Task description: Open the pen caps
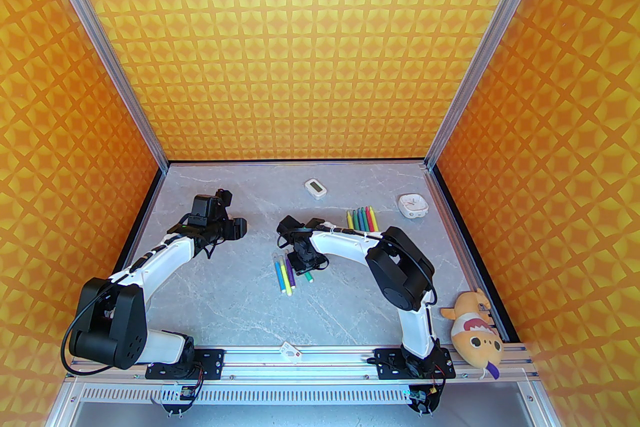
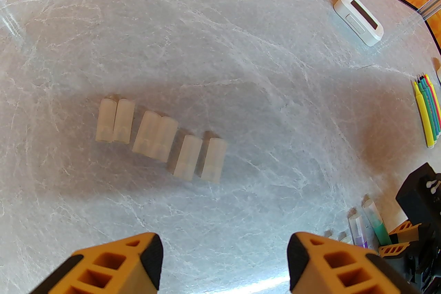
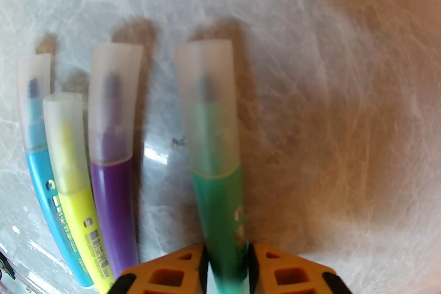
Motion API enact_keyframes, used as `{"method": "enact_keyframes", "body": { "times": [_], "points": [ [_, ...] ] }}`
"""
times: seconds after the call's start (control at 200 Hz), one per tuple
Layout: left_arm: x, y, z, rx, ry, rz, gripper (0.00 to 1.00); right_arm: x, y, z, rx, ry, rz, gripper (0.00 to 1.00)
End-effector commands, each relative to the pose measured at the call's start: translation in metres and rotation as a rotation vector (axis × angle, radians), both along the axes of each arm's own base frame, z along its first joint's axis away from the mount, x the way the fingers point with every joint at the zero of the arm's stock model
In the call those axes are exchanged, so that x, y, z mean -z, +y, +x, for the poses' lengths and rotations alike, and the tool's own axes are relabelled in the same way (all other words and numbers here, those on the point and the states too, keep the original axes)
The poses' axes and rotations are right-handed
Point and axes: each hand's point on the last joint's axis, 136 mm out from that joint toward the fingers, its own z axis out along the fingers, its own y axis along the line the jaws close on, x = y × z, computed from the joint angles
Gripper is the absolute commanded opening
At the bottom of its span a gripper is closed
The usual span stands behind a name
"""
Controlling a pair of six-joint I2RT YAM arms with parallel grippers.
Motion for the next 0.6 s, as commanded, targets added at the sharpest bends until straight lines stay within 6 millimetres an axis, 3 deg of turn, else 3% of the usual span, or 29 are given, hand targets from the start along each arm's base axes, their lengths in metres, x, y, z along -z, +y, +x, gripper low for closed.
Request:
{"method": "enact_keyframes", "body": {
  "times": [0.0, 0.43, 0.595],
  "points": [
    [0.000, 0.001, -0.002, 0.019, -0.008, 0.002, 0.64, 0.007, -0.002, 0.003, -0.042, 0.000, -0.053, 0.26],
    [-0.003, 0.001, -0.005, 0.024, -0.011, 0.005, 0.64, 0.026, 0.000, 0.008, -0.078, 0.033, -0.067, 0.20],
    [-0.005, 0.001, -0.004, 0.019, -0.013, 0.002, 0.64, 0.022, -0.001, 0.010, -0.070, 0.014, -0.066, 0.14]
  ]
}}
